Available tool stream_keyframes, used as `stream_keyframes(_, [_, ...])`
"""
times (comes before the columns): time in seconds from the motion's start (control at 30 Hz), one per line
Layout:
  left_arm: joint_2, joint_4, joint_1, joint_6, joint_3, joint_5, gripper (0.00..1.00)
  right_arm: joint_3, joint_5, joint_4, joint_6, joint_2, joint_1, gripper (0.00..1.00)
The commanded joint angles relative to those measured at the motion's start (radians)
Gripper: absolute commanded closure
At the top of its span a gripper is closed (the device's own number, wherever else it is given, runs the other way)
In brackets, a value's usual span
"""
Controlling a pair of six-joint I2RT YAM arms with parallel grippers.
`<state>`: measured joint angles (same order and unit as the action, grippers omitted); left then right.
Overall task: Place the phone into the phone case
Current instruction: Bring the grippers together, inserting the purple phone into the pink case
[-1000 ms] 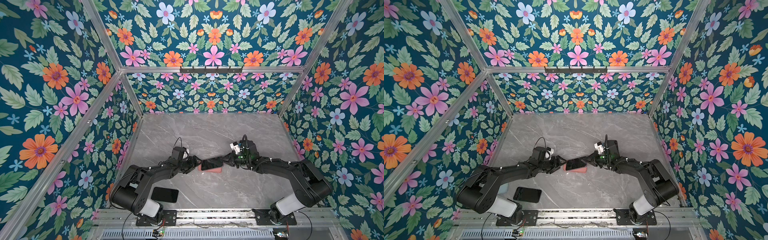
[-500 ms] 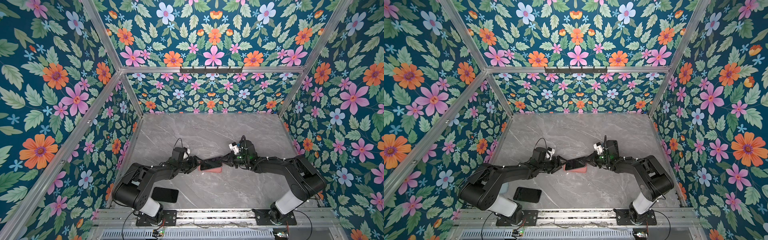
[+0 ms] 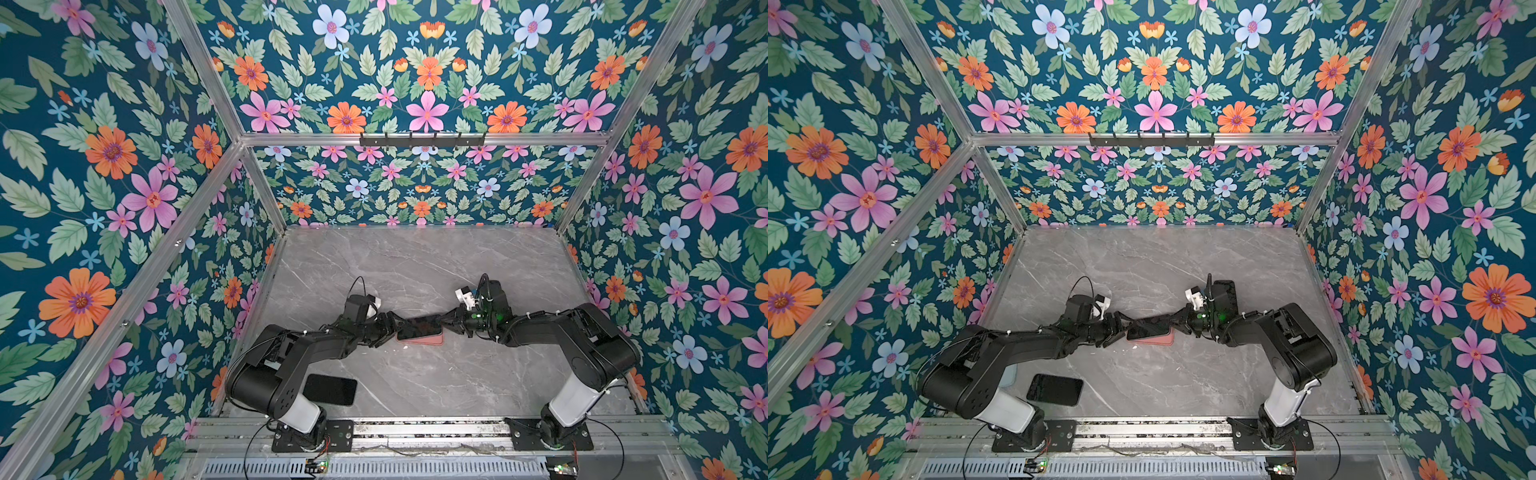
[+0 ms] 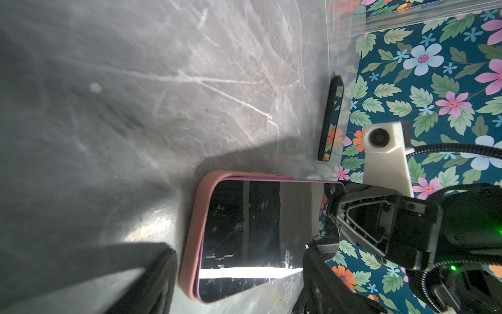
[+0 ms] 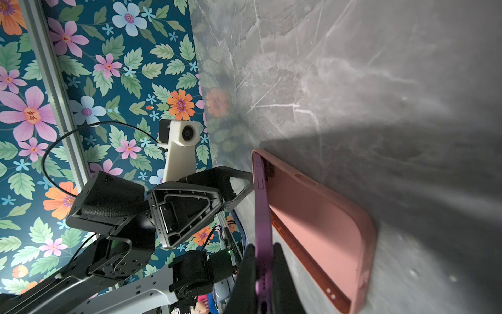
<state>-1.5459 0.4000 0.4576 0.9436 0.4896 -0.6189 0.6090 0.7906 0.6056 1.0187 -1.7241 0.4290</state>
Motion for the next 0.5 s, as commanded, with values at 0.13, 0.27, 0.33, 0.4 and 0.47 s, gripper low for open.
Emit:
stream_keyframes(0.13, [-0.003,-0.044,0.008,0.013,-0.004,0.016,0.25,-0.025,-0.023,0.017,-0.012,-0.007,0.010,1.00])
stream_keyframes(0.27, [0.007,-0.097,0.009,-0.009,0.005,0.022,0.27,-0.031,-0.026,0.014,-0.023,-0.013,0.010,1.00])
stream_keyframes(0.33, [0.028,-0.147,0.009,-0.030,0.011,0.034,0.28,-0.033,-0.031,0.011,-0.031,-0.014,0.012,1.00])
stream_keyframes(0.4, [0.047,-0.181,0.009,-0.045,0.008,0.049,0.30,-0.037,-0.035,0.006,-0.039,-0.018,0.014,1.00])
stream_keyframes(0.47, [0.055,-0.194,0.009,-0.051,0.005,0.055,0.32,-0.043,-0.040,0.006,-0.044,-0.019,0.014,1.00])
